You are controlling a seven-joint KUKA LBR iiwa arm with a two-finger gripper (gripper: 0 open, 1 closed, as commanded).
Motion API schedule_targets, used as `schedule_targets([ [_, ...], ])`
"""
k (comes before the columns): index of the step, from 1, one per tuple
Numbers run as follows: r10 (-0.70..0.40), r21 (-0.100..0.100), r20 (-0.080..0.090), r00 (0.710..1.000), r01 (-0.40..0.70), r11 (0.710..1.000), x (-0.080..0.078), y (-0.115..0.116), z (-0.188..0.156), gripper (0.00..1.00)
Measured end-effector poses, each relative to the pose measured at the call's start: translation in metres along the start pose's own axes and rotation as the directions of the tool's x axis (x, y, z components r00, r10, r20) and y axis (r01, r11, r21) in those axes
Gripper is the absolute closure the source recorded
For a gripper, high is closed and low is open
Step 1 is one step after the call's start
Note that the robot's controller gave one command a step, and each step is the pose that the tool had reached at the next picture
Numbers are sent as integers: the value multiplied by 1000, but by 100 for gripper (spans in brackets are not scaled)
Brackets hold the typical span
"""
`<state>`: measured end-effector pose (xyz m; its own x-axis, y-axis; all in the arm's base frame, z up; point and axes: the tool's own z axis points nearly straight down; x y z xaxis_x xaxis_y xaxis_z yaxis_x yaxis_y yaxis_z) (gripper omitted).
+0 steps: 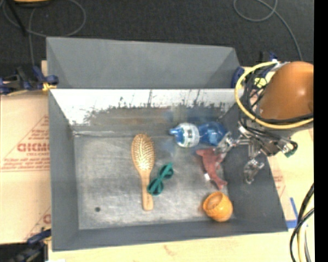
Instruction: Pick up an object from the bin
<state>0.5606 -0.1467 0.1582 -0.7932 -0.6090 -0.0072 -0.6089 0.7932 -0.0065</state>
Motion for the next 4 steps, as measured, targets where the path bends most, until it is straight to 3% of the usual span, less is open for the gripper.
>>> schedule_targets([
  [1, -69, -1, -3, 998, 69, 998, -21, -26, 29, 0],
  [2, -456, 9, 23, 890, 456, 890, -3, -2, 80, 100],
  [3, -455, 9, 23, 890, 455, 890, -3, -2, 80, 100],
  [4, -471, -11, -1, 882, 471, 882, 3, 1, 34, 100],
])
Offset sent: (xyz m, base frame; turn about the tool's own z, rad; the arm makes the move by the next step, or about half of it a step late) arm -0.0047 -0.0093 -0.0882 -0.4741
